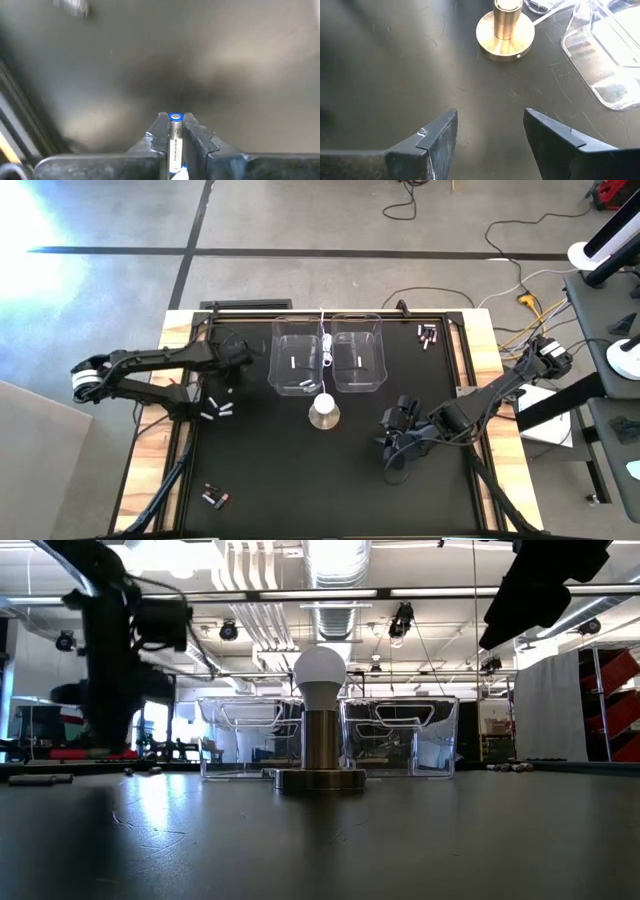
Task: Sort batteries
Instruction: Put the white battery into the left transparent bin
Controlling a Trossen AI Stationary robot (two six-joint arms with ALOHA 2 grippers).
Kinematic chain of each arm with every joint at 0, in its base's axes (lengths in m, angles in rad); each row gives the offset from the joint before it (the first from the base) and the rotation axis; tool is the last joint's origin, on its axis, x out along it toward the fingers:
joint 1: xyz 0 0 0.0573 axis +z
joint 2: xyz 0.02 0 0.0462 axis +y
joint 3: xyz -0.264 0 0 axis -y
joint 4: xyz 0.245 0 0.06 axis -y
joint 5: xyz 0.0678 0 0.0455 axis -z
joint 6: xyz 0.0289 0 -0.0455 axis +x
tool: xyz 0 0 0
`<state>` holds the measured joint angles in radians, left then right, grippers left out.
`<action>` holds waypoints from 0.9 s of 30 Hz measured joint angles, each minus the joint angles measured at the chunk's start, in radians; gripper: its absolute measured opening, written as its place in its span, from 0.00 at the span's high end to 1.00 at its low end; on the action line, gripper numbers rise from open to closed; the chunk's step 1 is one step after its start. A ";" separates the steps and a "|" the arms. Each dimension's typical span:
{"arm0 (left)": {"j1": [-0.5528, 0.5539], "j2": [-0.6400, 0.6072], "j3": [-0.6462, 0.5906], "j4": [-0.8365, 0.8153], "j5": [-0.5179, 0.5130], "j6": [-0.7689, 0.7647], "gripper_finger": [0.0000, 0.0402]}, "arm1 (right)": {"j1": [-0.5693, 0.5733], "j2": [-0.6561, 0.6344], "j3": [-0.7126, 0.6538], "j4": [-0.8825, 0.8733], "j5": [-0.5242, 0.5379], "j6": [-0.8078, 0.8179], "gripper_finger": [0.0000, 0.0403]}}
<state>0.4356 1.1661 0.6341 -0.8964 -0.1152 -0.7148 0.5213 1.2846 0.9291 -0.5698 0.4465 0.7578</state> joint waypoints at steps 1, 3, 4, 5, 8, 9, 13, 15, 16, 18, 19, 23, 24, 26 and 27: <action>-0.001 -0.006 0.035 0.000 -0.006 0.018 0.97 | 0.000 0.000 0.000 0.000 0.000 0.000 0.46; -0.001 -0.017 0.111 0.009 -0.024 0.057 0.97 | 0.000 0.000 0.000 0.000 0.000 0.000 0.46; -0.001 -0.016 0.145 0.005 -0.035 0.079 0.97 | 0.000 0.000 0.000 0.000 0.000 0.000 0.46; -0.001 -0.013 0.181 0.003 -0.048 0.102 0.97 | 0.000 0.000 0.000 0.000 0.000 0.000 0.46; -0.001 0.008 0.288 0.038 -0.081 0.184 0.97 | 0.000 0.000 0.000 0.000 0.000 0.000 0.46; -0.001 0.021 0.315 0.061 -0.081 0.209 0.98 | 0.000 0.000 0.000 0.000 0.000 0.000 0.46; -0.001 0.117 0.407 0.145 -0.077 0.284 0.98 | 0.000 0.001 0.000 0.004 0.001 0.000 0.46; -0.001 0.188 0.445 0.172 -0.077 0.315 0.98 | 0.000 0.006 0.000 0.004 0.002 0.000 0.46; -0.002 0.231 0.463 0.182 -0.077 0.332 0.98 | -0.001 0.008 0.000 0.004 0.002 0.000 0.46; -0.006 0.317 0.499 0.199 -0.077 0.366 0.98 | -0.001 0.016 0.000 0.006 0.002 0.001 0.46; -0.010 0.360 0.518 0.208 -0.077 0.384 0.98 | -0.001 0.021 0.000 0.008 0.002 0.001 0.46; -0.016 0.530 0.616 0.228 -0.075 0.451 0.98 | -0.001 0.042 0.000 0.007 0.002 0.010 0.46; -0.016 0.571 0.644 0.227 -0.075 0.468 0.98 | -0.001 0.048 0.000 0.006 0.000 0.015 0.46; -0.015 0.644 0.698 0.229 -0.050 0.498 0.98 | -0.001 0.060 0.000 0.006 -0.005 0.035 0.46; -0.014 0.674 0.720 0.226 -0.031 0.513 0.98 | -0.001 0.063 0.000 0.005 -0.010 0.041 0.46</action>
<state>0.4213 1.8400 1.3543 -0.6703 -0.1459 -0.2018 0.5205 1.3474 0.9291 -0.5652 0.4368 0.7991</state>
